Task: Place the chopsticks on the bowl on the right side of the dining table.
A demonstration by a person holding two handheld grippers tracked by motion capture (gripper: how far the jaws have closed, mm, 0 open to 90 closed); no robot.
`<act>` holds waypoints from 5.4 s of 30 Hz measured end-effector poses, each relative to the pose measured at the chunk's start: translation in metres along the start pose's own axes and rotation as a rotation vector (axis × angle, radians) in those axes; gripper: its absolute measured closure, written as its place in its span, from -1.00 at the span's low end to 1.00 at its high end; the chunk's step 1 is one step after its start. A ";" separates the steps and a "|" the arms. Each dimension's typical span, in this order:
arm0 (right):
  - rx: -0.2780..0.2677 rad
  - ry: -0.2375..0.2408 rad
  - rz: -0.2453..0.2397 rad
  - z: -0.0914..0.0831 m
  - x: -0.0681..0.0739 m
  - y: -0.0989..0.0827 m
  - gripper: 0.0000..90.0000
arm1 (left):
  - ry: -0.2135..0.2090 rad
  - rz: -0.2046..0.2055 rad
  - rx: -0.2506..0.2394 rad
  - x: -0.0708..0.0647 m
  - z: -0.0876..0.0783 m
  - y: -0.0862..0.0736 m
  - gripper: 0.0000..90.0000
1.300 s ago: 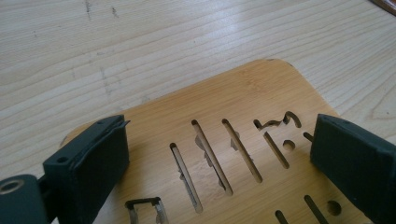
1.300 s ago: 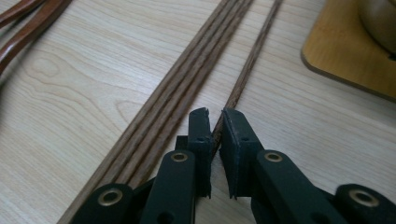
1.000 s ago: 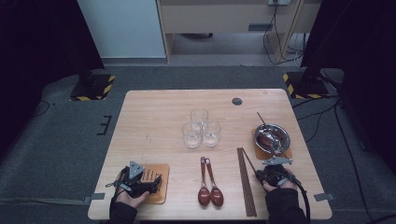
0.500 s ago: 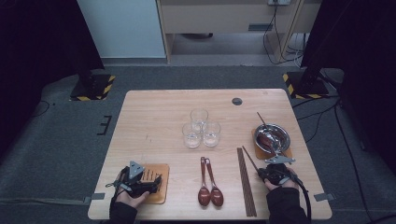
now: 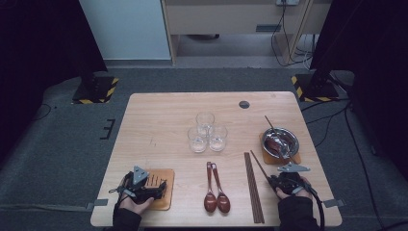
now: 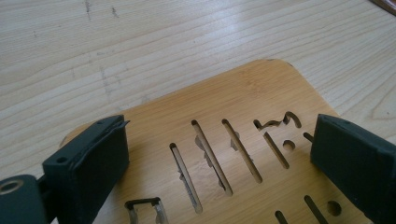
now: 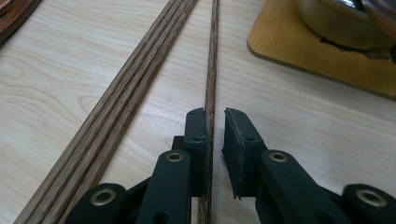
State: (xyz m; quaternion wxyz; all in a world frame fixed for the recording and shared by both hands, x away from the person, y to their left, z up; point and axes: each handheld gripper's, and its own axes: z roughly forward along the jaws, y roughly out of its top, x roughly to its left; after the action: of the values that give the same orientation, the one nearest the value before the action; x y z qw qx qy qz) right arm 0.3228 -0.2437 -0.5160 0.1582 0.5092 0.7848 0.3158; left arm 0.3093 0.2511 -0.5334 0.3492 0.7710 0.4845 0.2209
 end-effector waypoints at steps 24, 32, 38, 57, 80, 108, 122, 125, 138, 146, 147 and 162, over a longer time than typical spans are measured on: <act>0.010 0.003 -0.005 -0.003 0.004 -0.010 0.89 | 0.000 0.000 0.000 0.000 0.000 0.000 -0.93; -0.002 0.009 0.013 -0.006 -0.001 -0.009 0.89 | 0.000 0.000 0.000 0.000 0.000 0.000 -0.93; -0.027 0.019 0.024 -0.012 -0.005 -0.006 0.89 | 0.000 0.000 0.000 0.000 0.000 0.000 -0.93; -0.137 0.055 0.047 -0.038 -0.009 0.009 0.89 | 0.000 0.000 0.000 0.000 0.000 0.000 -0.92; -0.228 0.089 0.043 -0.059 -0.008 0.028 0.89 | 0.000 0.000 0.000 0.000 0.000 0.000 -0.93; -0.345 0.104 0.032 -0.087 -0.007 0.057 0.89 | 0.000 -0.001 0.000 0.000 0.000 0.000 -0.93; -0.371 0.090 0.052 -0.091 -0.020 0.065 0.89 | 0.000 -0.001 0.000 0.000 0.000 0.000 -0.93; -0.376 0.091 0.051 -0.090 -0.022 0.067 0.89 | 0.000 0.000 0.000 0.000 0.000 0.000 -0.93; -0.386 0.087 0.046 -0.082 -0.037 0.075 0.89 | -0.001 -0.001 0.000 0.000 0.000 0.000 -0.93; -0.393 0.083 0.062 -0.079 -0.050 0.079 0.89 | 0.000 0.000 0.001 0.000 0.000 0.000 -0.93; -0.394 0.082 0.065 -0.079 -0.051 0.080 0.89 | 0.000 -0.001 0.000 0.000 0.000 0.000 -0.93; -0.369 0.052 0.099 -0.067 -0.078 0.080 0.89 | 0.000 0.001 0.002 0.000 0.000 0.000 -0.93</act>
State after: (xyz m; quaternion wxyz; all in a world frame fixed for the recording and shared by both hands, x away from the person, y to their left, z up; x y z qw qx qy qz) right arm 0.3739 -0.3136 -0.4191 0.2129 0.5014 0.6913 0.4748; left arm 0.3098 0.2511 -0.5333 0.3481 0.7718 0.4842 0.2206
